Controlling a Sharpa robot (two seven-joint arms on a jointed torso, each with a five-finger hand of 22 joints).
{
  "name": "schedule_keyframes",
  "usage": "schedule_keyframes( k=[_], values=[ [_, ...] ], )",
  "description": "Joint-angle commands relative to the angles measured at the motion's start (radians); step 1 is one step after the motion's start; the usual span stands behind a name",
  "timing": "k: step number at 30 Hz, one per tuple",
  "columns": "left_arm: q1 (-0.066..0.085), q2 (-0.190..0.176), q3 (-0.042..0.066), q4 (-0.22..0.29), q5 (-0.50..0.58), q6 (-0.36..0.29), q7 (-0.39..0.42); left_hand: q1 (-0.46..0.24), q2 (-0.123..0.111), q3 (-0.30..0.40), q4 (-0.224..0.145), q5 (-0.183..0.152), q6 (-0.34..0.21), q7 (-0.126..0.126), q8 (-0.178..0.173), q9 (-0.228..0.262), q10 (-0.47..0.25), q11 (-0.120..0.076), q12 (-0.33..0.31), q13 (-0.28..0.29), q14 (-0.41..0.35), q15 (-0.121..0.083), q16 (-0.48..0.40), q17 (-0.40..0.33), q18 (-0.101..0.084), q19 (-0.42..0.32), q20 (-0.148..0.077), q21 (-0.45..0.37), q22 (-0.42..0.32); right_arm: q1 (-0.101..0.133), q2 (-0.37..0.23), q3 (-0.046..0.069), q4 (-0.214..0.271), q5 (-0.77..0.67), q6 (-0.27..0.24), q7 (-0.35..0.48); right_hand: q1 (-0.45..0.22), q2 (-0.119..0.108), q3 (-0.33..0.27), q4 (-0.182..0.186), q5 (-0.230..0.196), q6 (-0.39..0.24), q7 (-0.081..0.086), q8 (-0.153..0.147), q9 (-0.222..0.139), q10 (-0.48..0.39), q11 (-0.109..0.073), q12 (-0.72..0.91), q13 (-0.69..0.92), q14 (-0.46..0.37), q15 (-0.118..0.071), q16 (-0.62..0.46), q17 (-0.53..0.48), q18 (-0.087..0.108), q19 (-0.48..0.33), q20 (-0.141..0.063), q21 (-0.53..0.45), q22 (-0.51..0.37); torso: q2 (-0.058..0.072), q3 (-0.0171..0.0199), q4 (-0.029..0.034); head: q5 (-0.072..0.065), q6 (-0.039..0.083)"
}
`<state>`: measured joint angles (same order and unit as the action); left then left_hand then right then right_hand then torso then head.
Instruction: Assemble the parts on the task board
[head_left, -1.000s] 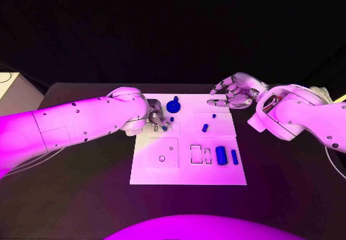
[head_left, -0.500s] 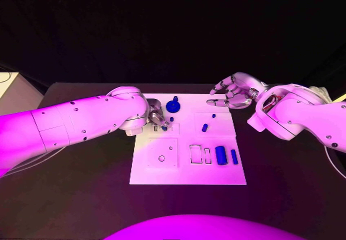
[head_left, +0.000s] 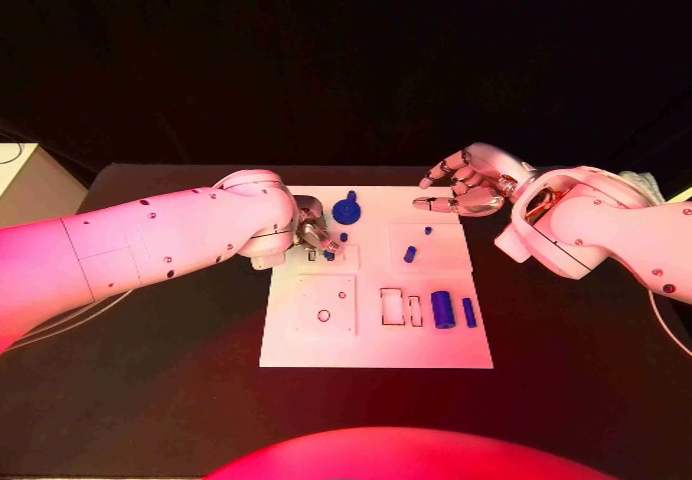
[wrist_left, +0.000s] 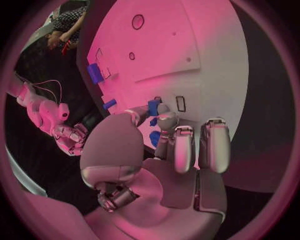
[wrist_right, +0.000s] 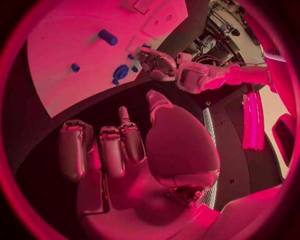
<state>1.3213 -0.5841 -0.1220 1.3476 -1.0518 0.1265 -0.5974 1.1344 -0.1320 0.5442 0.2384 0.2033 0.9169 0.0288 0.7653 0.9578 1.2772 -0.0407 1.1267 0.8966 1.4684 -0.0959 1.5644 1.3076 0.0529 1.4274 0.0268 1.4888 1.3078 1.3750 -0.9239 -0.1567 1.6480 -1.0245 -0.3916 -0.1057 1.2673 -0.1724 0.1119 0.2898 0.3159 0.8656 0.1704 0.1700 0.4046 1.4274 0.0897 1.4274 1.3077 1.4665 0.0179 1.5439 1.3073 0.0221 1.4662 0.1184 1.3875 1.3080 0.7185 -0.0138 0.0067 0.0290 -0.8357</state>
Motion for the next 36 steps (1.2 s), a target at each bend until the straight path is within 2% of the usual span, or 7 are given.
schedule_keyframes(
  k=[1,11,19,25,36],
  values=[
    [-0.02,0.006,-0.015,0.004,0.007,0.105,-0.02,0.058,0.046,0.105,-0.101,-0.005,-0.002,-0.001,-0.048,-0.001,-0.003,0.002,0.004,0.002,0.102,0.007,0.006,0.263,-0.005,-0.004,0.002,-0.003,0.052,0.0,0.001,0.0,0.0,-0.002,0.015,0.006,-0.001,0.011,-0.005,0.0,0.005,-0.008,0.001,0.002,-0.002,-0.006,-0.001,-0.003,0.128,0.087,-0.006,-0.006,0.202,0.021,0.023,-0.005,-0.004,0.146,-0.001,0.0006,0.0006,0.0,-0.002],
    [-0.016,0.005,-0.015,0.007,-0.009,0.137,-0.022,0.06,0.04,0.115,-0.109,-0.007,0.0,-0.001,-0.047,0.0,0.001,0.001,0.007,0.005,0.102,0.007,0.006,0.263,-0.006,-0.001,0.002,-0.002,0.056,0.0,0.004,0.0,-0.003,-0.002,0.02,0.006,0.0,0.013,-0.005,0.0,0.007,-0.008,0.001,0.003,-0.002,-0.005,-0.001,-0.002,0.128,0.087,-0.006,-0.006,0.202,0.021,0.024,-0.005,-0.004,0.147,-0.001,0.0014,0.0006,0.002,-0.002],
    [-0.012,0.009,-0.014,0.005,-0.006,0.146,-0.022,0.06,0.036,0.119,-0.114,-0.008,0.0,-0.002,-0.047,0.0,0.002,0.001,0.008,0.006,0.102,0.006,0.006,0.263,-0.007,0.001,0.002,0.0,0.059,0.0,0.006,0.0,-0.005,-0.002,0.027,0.005,0.0,0.013,-0.005,0.0,0.007,-0.008,0.001,0.003,-0.002,-0.005,-0.001,-0.002,0.128,0.087,-0.006,-0.006,0.202,0.021,0.024,-0.005,-0.004,0.147,0.0,-0.0001,-0.0016,0.003,0.0],
    [-0.01,0.013,-0.014,0.003,-0.006,0.156,-0.023,0.061,0.035,0.121,-0.116,-0.009,0.001,-0.002,-0.047,0.001,0.003,0.001,0.009,0.008,0.102,0.006,0.006,0.263,-0.007,0.002,0.002,0.0,0.061,0.0,0.006,0.0,-0.005,-0.002,0.028,0.005,0.0,0.013,-0.005,0.0,0.007,-0.008,0.001,0.003,-0.002,-0.005,-0.001,-0.002,0.128,0.087,-0.006,-0.006,0.202,0.021,0.024,-0.005,-0.004,0.147,0.0,0.0005,0.0001,0.001,-0.001],
    [-0.004,0.026,-0.014,-0.018,-0.002,0.18,-0.025,0.061,0.035,0.124,-0.118,-0.009,0.002,-0.002,-0.047,0.001,0.004,0.001,0.01,0.008,0.102,0.006,0.006,0.263,-0.007,0.003,0.002,0.001,0.062,0.0,0.007,0.0,-0.005,-0.002,0.028,0.005,0.0,0.013,-0.005,0.0,0.007,-0.008,0.001,0.003,-0.002,-0.005,-0.001,-0.002,0.128,0.087,-0.006,-0.006,0.202,0.021,0.024,-0.005,-0.004,0.147,0.0,0.0001,-0.0009,0.001,-0.001]
  ],
)
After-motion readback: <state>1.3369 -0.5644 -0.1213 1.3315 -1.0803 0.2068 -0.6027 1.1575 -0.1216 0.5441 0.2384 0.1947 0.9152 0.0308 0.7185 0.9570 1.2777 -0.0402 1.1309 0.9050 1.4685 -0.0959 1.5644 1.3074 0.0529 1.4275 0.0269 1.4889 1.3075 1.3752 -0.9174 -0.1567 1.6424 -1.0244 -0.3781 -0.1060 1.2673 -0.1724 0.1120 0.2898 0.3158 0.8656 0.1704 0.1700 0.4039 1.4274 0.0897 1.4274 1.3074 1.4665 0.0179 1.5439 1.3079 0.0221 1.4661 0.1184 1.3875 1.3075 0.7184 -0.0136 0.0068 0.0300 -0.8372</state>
